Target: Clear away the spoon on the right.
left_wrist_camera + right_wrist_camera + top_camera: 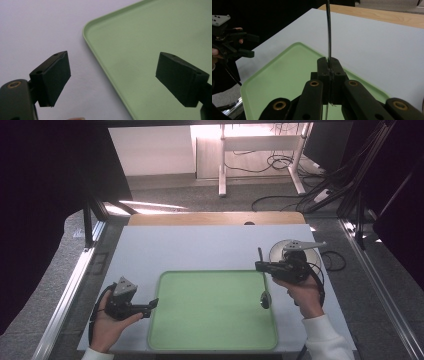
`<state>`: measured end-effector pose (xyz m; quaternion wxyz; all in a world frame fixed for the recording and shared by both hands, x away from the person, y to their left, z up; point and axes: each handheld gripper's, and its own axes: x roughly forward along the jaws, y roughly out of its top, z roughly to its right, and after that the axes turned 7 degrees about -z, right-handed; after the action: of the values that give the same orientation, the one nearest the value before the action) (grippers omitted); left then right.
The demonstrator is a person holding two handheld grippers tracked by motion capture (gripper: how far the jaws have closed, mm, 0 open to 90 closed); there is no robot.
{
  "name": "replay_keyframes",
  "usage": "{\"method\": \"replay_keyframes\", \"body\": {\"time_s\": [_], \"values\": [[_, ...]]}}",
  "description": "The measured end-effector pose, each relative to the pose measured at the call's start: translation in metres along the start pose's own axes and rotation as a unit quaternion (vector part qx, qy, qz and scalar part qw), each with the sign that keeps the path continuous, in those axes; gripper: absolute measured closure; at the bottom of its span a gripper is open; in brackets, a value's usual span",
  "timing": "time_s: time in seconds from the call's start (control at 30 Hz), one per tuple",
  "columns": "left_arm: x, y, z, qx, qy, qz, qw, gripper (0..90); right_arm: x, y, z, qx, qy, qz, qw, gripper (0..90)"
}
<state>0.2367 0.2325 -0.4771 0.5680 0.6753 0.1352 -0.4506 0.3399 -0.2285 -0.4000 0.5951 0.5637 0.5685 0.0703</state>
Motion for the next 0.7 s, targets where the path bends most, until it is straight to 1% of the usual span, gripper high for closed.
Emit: {"method": "replay_keyframes", "body": {"time_s": [0.37,0.57,0.7], "values": [[0.0,0.0,0.0,0.001,0.001,0.0,1.0,12.2,0.011,-0.003,-0.014,-0.001,0.011,-0.013,0.9999,89.4],[0.0,0.0,0.0,-0.001,0.001,0.0,1.0,12.2,0.016,-0.004,-0.018,-0.007,0.01,-0.022,0.9997,89.4],[0.0,0.0,0.0,-0.002,0.001,-0.001,1.0,12.2,0.022,-0.005,-0.023,-0.011,0.012,-0.03,0.9994,89.4]]}}
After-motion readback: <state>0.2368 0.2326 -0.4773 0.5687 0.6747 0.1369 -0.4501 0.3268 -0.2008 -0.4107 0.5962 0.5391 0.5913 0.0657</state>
